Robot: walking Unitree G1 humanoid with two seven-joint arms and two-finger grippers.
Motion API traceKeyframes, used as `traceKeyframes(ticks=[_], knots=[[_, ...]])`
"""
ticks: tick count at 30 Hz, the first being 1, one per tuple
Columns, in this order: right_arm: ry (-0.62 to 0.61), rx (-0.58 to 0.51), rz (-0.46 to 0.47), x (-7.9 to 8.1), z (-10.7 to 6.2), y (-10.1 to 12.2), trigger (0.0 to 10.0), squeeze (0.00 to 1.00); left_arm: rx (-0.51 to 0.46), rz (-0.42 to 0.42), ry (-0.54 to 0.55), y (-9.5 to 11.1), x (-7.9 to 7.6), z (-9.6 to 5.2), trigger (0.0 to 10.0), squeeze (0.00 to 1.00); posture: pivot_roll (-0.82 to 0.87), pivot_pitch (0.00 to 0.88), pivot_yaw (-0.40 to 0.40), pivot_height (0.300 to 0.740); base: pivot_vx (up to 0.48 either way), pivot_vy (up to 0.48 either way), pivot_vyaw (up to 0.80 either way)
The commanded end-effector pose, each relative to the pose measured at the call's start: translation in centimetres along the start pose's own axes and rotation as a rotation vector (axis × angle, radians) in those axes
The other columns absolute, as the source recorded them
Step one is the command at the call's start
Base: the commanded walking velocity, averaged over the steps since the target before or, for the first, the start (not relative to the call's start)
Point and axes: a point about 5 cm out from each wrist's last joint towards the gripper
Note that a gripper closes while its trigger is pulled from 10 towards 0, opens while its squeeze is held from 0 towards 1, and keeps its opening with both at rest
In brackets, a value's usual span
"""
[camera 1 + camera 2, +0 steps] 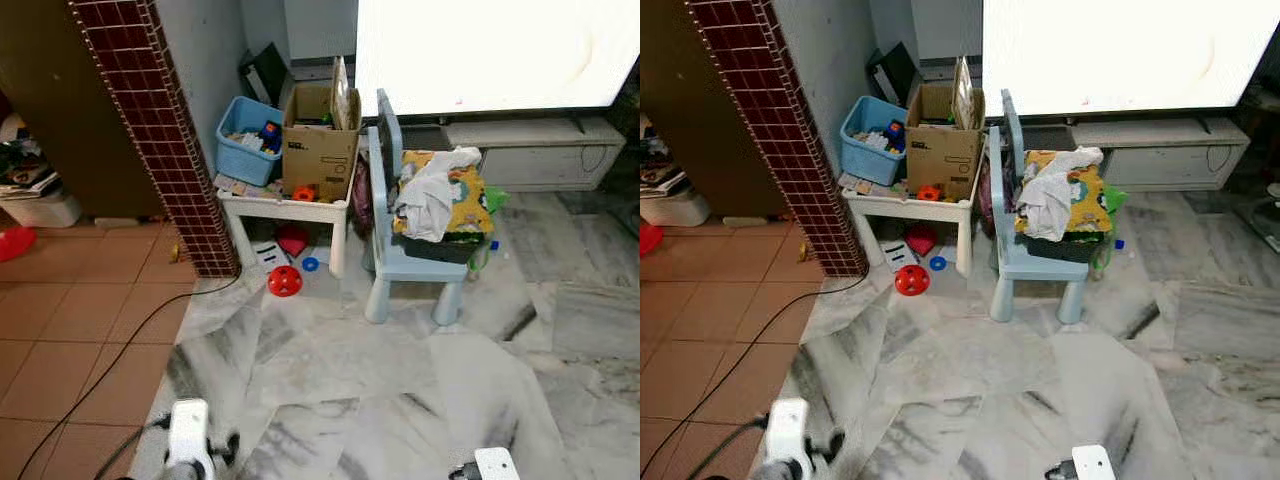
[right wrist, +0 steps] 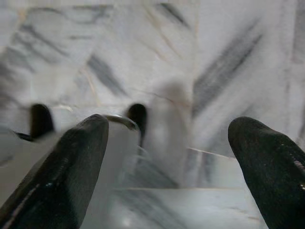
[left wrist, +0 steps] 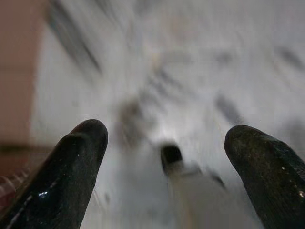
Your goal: Hang keys on a hook
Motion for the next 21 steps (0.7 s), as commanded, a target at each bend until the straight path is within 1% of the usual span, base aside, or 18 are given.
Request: traceKeyframes(ticks=[1,8,21], knots=[[-0.016,0.010,0.030,-0.10,-0.02,-0.20,10.0,0.00,0.049,0.026,0.012,-0.86,0.27,-0.16,10.0,0.00,-0.09,0.000,0.040,0.740,0.000,0.000,0.00],[-0.016,0.017,0.026,-0.05,-0.06,-0.49,10.0,0.00,0.053,0.028,0.014,-0.97,0.16,-0.18,10.0,0.00,-0.08,0.000,0.039,0.740,0.000,0.000,0.00],[-0.020,0.018,0.015,0.08,-0.01,-0.42,10.0,0.00,0.056,0.065,0.021,-0.94,0.02,-0.16,10.0,0.00,-0.08,0.000,0.037,0.740,0.000,0.000,0.00]])
Point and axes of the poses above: a point about 5 cm out from each wrist's last joint towards the gripper, its own z axis pointing out of the wrist towards the gripper, its own y axis along the axis of the wrist's last joint, x = y × z, and after that the axes turned 14 degrees about z, right-handed
